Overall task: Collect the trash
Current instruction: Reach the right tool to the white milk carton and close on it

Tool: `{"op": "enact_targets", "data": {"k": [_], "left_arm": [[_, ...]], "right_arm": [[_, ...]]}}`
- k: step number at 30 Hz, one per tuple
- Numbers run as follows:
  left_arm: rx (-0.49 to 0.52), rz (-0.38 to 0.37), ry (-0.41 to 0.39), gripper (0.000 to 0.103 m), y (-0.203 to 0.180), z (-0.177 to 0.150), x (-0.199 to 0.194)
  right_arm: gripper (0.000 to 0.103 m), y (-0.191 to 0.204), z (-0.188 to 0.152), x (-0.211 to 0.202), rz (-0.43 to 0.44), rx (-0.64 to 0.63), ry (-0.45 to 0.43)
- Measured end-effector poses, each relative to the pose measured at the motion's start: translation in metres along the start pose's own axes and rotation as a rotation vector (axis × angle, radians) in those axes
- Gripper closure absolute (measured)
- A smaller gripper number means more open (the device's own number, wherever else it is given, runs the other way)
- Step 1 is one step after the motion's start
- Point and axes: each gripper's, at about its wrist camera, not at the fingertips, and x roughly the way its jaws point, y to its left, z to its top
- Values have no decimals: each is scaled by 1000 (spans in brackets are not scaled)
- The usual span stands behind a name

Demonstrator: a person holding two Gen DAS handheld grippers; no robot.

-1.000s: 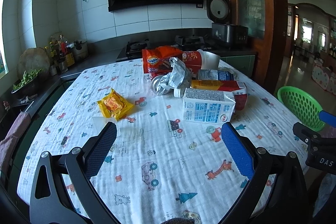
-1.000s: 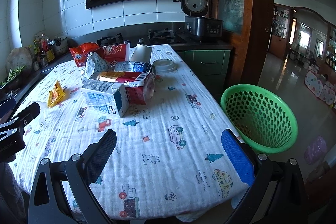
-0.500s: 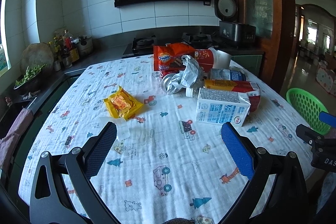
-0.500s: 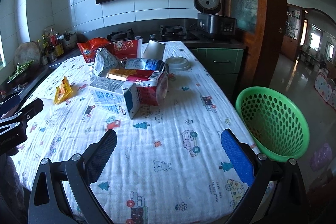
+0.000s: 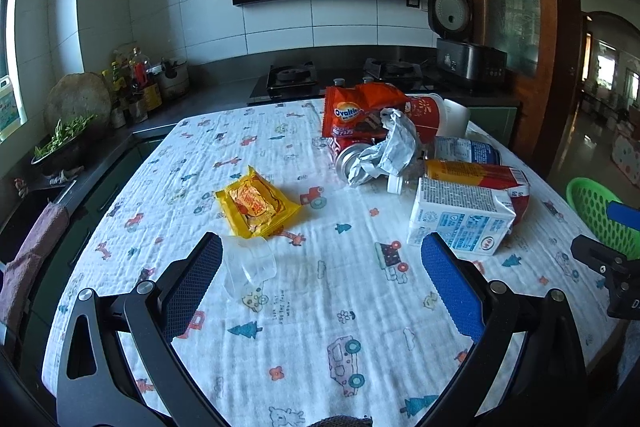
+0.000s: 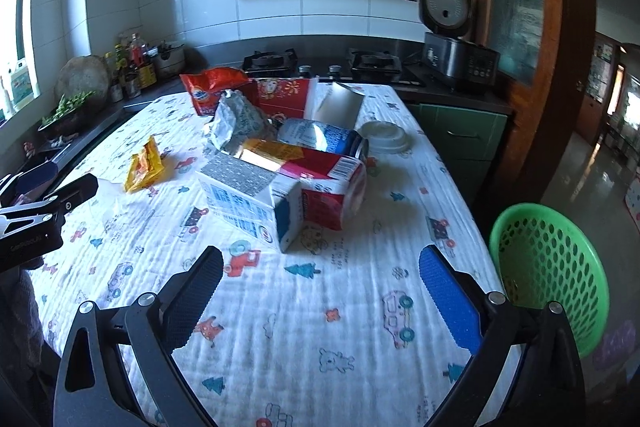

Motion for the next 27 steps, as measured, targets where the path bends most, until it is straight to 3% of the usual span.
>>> {"op": "enact_targets", "data": {"k": [2,11,21,27], "left_arm": [[-14,1,8,5,7,2,3],[-21,49,17,5,38,10,11],[-51,88,34,5,65,23,27],[-56,99,57,5,79,27,38]], "right_arm": [[18,5,7,5,29,-37,6],[31,28,37,34,129,-214,44],[40,50,58,72,230,-354,113],[44,64,62,96,247,-439,162]]}}
